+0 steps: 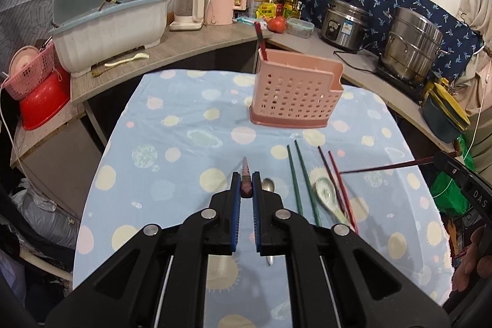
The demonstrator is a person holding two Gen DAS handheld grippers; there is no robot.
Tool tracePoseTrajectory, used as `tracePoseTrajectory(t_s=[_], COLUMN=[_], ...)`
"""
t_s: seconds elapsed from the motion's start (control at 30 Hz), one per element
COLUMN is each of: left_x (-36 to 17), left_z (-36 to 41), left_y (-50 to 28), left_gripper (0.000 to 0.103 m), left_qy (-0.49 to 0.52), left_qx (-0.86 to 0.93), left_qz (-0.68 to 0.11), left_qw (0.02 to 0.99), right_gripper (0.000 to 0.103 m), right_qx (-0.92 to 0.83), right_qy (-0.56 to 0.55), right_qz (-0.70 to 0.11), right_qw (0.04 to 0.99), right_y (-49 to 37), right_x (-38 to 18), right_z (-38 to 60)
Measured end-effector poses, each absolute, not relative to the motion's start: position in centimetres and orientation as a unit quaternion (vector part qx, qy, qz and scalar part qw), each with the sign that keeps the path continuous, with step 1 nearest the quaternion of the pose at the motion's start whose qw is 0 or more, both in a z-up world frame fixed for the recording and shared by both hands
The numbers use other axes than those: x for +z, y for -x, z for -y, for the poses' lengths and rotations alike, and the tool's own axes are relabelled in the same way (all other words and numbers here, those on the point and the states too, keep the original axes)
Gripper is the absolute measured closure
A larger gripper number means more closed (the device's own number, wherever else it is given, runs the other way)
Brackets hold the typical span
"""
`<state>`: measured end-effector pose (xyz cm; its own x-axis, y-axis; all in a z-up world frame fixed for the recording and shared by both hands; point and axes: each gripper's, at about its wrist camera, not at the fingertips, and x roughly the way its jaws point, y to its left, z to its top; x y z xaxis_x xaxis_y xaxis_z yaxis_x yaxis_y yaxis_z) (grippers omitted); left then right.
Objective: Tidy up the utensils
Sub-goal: 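Carry both chopsticks up to the pink basket and lower them in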
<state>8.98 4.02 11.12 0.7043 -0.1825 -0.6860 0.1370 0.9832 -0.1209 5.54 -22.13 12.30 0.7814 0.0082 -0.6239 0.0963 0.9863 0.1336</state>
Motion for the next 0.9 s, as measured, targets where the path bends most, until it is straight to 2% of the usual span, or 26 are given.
tracePoseTrajectory(t_s=[0.47, 0.9], left_x=[17.5, 27.2], left_z=[-2.3, 0.9], left_y=[-12.0, -17.8], left_gripper=[0.096, 0.096], left_qy=[0.017, 0.018], left_qx=[-0.102, -0.127], left_qz=[-0.329, -0.251], left_qw=[0.939, 0.960], right_gripper=[0.096, 0.096], right_qx=[-0.016, 0.000], right_qy=[-0.076, -0.074], right_qz=[-0.289, -0.232], right_qw=[0.954, 0.970], right_y=[-8.1, -14.9], right_x=[16.7, 24.3], right_z=[22.6, 22.7])
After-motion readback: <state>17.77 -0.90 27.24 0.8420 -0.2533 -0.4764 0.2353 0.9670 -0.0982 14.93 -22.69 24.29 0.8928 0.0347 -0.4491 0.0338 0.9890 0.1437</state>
